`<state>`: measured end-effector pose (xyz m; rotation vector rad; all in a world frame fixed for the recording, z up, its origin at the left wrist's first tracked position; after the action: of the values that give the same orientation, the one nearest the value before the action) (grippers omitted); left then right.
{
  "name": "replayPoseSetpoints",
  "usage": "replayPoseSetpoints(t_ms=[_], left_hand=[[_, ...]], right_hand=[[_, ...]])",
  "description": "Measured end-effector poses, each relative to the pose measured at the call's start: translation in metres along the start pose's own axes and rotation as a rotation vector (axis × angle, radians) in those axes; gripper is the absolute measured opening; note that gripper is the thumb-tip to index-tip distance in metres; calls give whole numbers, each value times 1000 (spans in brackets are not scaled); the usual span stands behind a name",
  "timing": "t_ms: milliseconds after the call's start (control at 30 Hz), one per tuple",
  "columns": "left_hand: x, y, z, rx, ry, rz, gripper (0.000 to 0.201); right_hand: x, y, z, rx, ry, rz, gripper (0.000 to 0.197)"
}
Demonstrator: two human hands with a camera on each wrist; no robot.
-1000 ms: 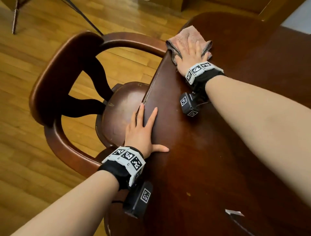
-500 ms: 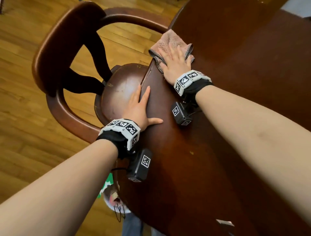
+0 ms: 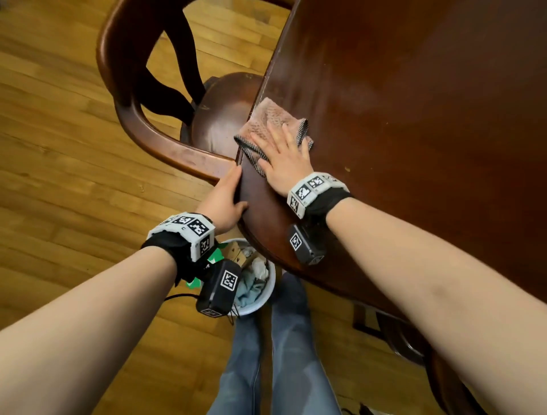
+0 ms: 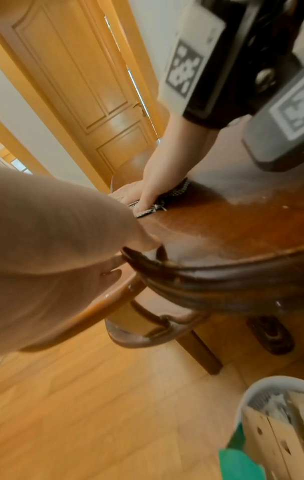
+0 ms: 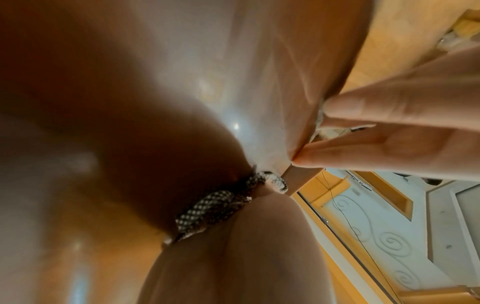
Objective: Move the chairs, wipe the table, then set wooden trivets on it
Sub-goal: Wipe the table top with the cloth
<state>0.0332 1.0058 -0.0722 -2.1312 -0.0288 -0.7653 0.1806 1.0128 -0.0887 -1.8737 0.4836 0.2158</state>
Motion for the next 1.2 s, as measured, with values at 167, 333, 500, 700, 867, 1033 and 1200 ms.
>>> replayPoseSetpoints(t_ms=[167, 333, 500, 700, 867, 1033, 1200], left_hand=[[-5, 3, -33, 156, -161, -34, 48], [2, 11, -40, 216, -322, -8, 43], [11, 6, -21, 238, -244, 93, 29], [15, 0, -5, 264, -215, 273, 29], [8, 3, -5, 292, -143, 276, 23], [5, 3, -9, 290, -144, 197, 25], [10, 6, -11, 241, -162, 183, 23]], right_hand=[[-19, 32, -61, -42, -60, 2, 53], [-8, 50, -127, -91, -100, -18, 52], [33, 49, -160, -116, -59, -52, 52], [88, -8, -76, 45, 185, 16, 55], [82, -37, 22, 83, 316, 62, 56], [8, -3, 6, 17, 59, -36, 55], [6, 35, -102, -72, -75, -29, 56]])
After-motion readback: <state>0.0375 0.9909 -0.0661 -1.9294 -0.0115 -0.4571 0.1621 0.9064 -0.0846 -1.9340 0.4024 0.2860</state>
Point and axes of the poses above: each hand's wrist, its own z-axis towards the middle knuckle, its own y-axis out of the palm, x = y × z, the point moved 4 cm from there along z, towards the middle knuckle, and after that the axes turned 9 degrees about z, right-handed, at the moved point
